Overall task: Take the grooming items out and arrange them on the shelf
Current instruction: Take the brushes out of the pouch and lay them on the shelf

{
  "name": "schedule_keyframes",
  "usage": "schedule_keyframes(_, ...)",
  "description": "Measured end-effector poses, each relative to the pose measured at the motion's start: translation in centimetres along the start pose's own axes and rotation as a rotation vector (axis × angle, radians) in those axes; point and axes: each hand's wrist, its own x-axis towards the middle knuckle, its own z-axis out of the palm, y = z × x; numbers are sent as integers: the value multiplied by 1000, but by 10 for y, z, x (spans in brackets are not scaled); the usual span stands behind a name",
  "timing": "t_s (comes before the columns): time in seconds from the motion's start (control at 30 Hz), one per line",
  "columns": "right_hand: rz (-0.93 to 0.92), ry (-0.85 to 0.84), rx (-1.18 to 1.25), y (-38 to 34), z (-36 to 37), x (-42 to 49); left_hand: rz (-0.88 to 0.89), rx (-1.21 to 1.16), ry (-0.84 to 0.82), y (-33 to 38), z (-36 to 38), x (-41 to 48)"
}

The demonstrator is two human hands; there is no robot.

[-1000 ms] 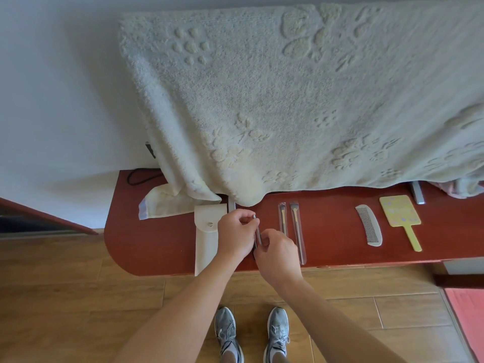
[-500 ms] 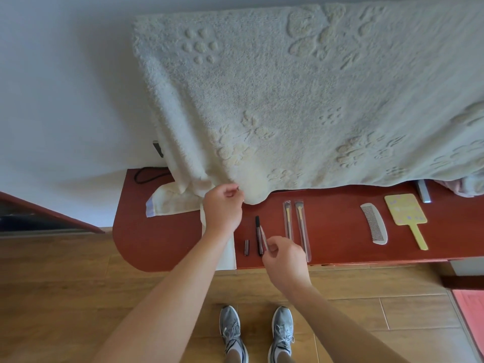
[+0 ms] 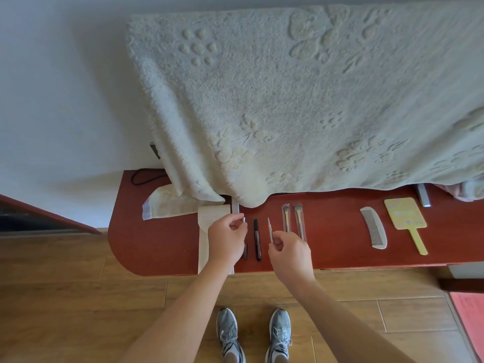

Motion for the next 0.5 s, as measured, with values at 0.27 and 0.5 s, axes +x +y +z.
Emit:
schedule_keyframes(0.27,77,-62,-66,3,6,31,-4,131,-38,-18,10,15)
schedule_keyframes(0.5,127,-138,-131,10,18,53,26,273,-129,-28,24,28)
